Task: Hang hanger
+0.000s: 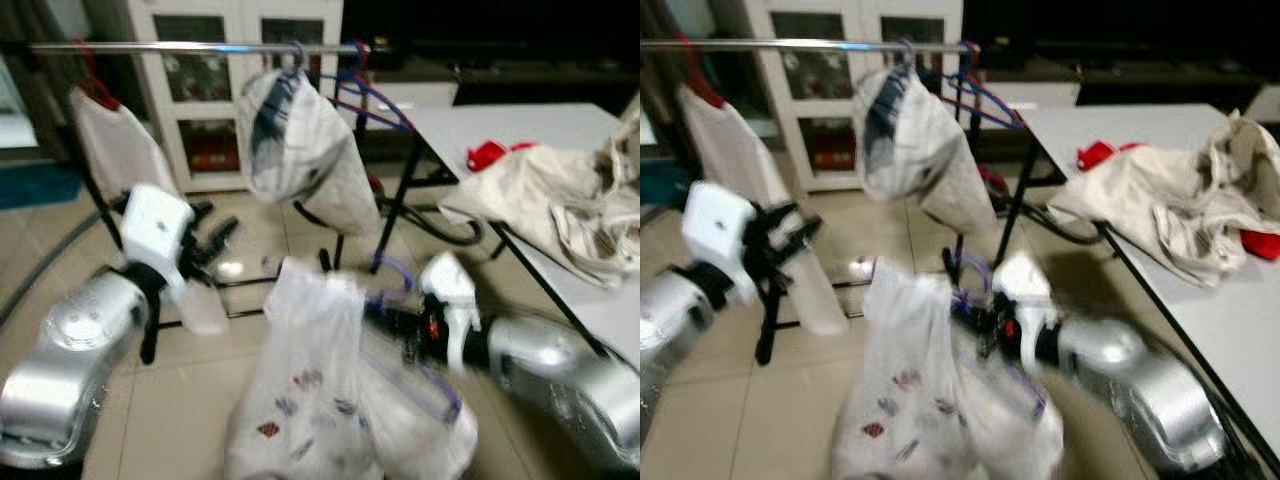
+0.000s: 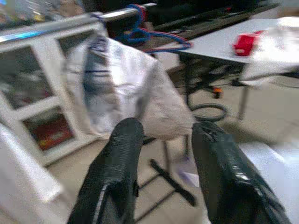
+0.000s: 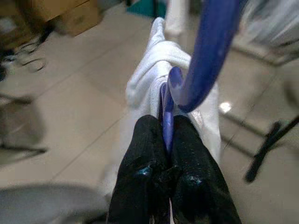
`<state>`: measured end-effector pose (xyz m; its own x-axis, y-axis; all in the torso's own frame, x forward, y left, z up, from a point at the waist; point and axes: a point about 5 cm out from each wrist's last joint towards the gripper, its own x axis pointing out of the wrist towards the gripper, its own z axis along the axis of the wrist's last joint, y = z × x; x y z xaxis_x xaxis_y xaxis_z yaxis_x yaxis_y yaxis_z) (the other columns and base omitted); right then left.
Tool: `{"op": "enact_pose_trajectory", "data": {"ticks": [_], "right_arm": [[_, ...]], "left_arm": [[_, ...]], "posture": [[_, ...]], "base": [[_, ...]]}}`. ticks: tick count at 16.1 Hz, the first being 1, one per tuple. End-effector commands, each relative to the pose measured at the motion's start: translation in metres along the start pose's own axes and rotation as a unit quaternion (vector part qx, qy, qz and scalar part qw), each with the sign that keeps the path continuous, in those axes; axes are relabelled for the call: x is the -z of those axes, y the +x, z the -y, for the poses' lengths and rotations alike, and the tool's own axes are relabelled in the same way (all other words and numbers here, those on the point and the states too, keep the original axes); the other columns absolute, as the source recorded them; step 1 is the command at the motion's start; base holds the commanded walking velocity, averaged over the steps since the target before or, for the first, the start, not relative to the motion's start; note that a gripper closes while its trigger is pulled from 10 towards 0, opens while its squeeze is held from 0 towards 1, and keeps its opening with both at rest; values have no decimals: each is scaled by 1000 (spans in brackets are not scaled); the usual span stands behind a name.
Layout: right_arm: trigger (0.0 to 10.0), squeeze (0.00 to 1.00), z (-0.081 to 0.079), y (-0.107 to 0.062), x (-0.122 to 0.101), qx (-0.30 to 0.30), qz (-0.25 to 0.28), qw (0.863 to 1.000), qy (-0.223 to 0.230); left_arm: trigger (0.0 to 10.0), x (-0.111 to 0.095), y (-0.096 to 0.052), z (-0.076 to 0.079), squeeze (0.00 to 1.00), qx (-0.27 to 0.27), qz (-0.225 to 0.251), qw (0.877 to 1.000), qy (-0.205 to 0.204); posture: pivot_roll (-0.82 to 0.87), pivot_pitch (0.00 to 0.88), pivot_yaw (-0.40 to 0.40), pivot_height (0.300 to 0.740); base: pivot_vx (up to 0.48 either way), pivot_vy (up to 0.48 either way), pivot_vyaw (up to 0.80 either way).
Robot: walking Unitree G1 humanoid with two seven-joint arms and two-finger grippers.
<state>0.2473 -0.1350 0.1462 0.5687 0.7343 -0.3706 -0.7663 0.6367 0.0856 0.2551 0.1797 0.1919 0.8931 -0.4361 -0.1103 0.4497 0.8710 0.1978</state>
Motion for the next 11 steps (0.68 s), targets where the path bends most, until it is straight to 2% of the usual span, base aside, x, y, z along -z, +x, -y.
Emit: {"op": "enact_pose_trajectory", "data": {"ticks": [1,3,4,6,7,9,10,11], "right_arm": [[10000,0,15,-4,-4,42,10,999,-7],[10000,0,20,-1,-15,34,34,998,-28],[10000,0,21,0,-16,33,34,998,-32],[10000,0,24,-1,-24,26,45,998,-34],[10000,0,22,-5,-33,-11,71,997,-29],[10000,0,20,-9,-36,-46,88,995,-32],[10000,0,18,-15,-38,-85,101,991,-22],[10000,0,18,-19,-40,-102,107,989,-16]], "left_arm": [[10000,-1,3,14,1000,44,9,999,-7],[10000,8,6,27,1000,99,-11,994,43],[10000,10,6,28,1000,103,-16,993,49],[10000,17,9,19,1000,66,-16,997,48],[10000,22,14,8,1000,18,5,999,38],[10000,27,18,3,1000,-7,9,1000,27],[10000,32,23,3,349,10,21,1000,-2],[10000,35,26,4,0,32,28,999,-19]], "posture": [[93,0,-46,740],[89,0,-49,740],[89,0,-49,740],[87,0,-48,740],[78,0,-49,740],[75,0,-47,740],[69,0,-46,740],[69,0,-47,740]], "base": [[0,0,0],[0,0,0],[0,0,0],[0,0,0],[0,0,0],[0,0,0],[0,0,0],[0,0,0]]}}
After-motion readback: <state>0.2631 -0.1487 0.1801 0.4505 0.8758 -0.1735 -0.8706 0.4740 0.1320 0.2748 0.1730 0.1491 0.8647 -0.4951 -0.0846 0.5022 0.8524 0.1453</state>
